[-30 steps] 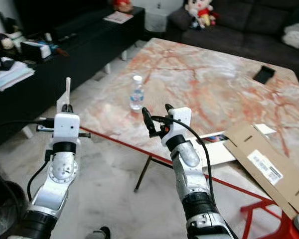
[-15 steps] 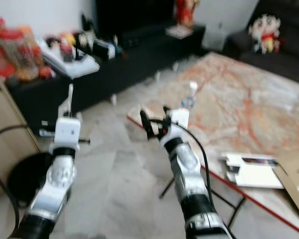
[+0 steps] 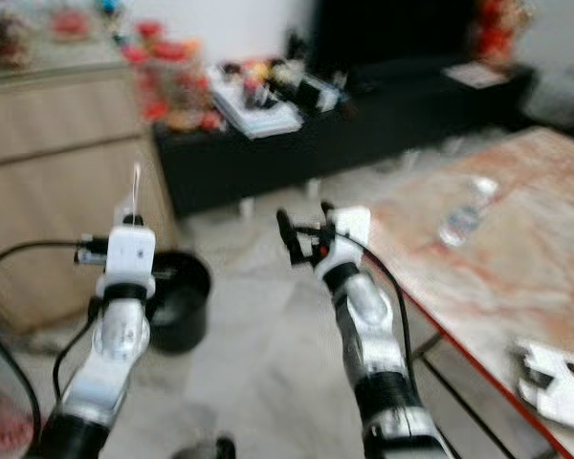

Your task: Picking trash to rubbish bin

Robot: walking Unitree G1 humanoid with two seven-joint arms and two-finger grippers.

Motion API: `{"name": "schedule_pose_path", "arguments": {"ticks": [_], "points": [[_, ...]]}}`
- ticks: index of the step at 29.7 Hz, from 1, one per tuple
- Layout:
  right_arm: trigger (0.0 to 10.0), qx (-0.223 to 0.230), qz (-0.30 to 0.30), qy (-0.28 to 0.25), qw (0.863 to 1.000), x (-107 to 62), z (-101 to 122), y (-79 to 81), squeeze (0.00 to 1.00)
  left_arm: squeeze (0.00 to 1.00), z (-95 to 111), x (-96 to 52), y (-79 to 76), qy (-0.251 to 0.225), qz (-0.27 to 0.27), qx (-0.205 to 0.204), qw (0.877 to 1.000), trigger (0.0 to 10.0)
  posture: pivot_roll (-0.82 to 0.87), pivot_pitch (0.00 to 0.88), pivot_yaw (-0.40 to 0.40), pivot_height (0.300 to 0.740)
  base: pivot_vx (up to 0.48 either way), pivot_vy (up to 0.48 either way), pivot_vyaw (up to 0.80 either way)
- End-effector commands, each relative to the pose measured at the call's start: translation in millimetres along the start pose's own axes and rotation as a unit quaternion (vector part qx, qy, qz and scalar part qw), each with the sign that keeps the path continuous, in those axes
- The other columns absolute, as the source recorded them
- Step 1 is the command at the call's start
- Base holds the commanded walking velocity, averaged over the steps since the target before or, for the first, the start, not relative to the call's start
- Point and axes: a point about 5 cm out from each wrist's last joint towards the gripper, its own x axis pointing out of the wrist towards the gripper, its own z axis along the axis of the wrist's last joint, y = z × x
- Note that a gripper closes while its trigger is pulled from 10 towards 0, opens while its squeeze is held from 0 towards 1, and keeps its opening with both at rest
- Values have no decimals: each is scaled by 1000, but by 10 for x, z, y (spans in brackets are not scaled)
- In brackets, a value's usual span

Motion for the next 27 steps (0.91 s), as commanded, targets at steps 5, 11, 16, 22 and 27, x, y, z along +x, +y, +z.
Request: {"name": "schedule_pose_path", "arguments": {"ticks": [5, 11, 16, 22, 27], "points": [[10000, -3, 0, 5, 1000, 1, 5, -21, 0, 0, -48, 4, 13, 18, 2, -8, 1000, 10000, -2, 44, -97, 740, 0, 0, 769], [10000, -1, 3, 8, 1000, 7, -7, -14, 0, 0, -181, -30, -66, 60, -26, -34, 997, 10000, -1, 51, -103, 740, 0, 0, 769], [10000, 1, -5, 63, 998, -49, -200, -84, 0, 0, -545, -153, -182, 157, -59, -75, 983, 10000, -1, 53, -108, 740, 0, 0, 168], [10000, -3, -60, 159, 985, -343, -557, -355, 0, 0, -871, -316, -208, 234, -70, -86, 966, 10000, -5, 54, -113, 740, 0, 0, 0], [10000, 18, -141, 258, 956, -797, -899, -614, 0, 0, -1201, -565, -218, 313, -92, -68, 943, 10000, -5, 53, -117, 740, 60, 0, 0]]}}
